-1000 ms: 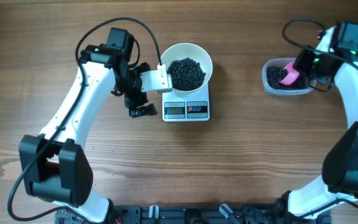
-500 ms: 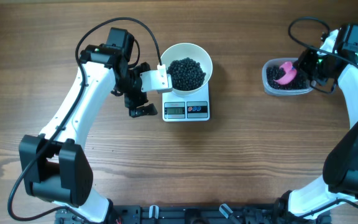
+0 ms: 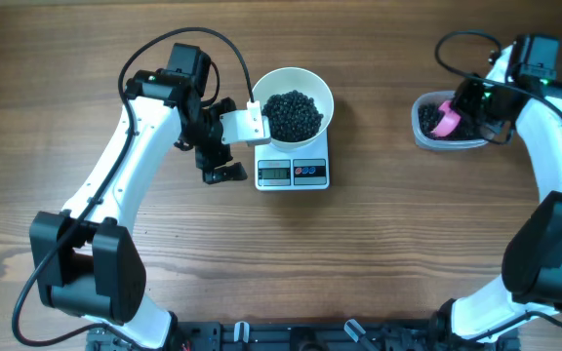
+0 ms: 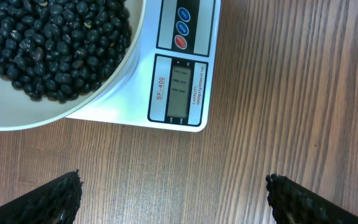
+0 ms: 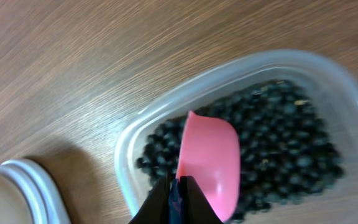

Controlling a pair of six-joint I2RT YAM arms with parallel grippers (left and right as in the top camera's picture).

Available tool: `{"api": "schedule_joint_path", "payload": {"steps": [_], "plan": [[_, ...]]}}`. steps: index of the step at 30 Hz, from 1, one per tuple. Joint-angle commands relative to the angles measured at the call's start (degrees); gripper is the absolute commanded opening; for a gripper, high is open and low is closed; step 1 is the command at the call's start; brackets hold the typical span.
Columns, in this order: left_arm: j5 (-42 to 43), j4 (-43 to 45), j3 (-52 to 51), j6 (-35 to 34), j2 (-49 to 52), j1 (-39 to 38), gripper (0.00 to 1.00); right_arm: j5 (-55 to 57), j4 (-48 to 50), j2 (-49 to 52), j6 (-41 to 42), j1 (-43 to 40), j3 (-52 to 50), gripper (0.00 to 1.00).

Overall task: Scoop item into bowl and weigh 150g on scale
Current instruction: 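Dig the pink scoop into the beans with the right gripper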

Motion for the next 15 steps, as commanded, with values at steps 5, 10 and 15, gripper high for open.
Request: {"api": "schedule_joint_path", "payload": {"steps": [5, 10, 15], "plan": [[1.36, -0.04, -0.37, 1.11, 0.22, -0.20, 1.00, 5.05, 1.11, -0.92, 0.24, 1.49, 0.22, 0.04], [1.36, -0.04, -0.37, 1.11, 0.22, -0.20, 1.00, 2.58, 2.16, -0.92, 0.55, 0.20, 0.22, 0.04], [1.36, -0.04, -0.37, 1.11, 0.22, -0.20, 1.00, -1.40, 2.58, -0.92, 6.49, 0.22, 0.22, 0.04]]}}
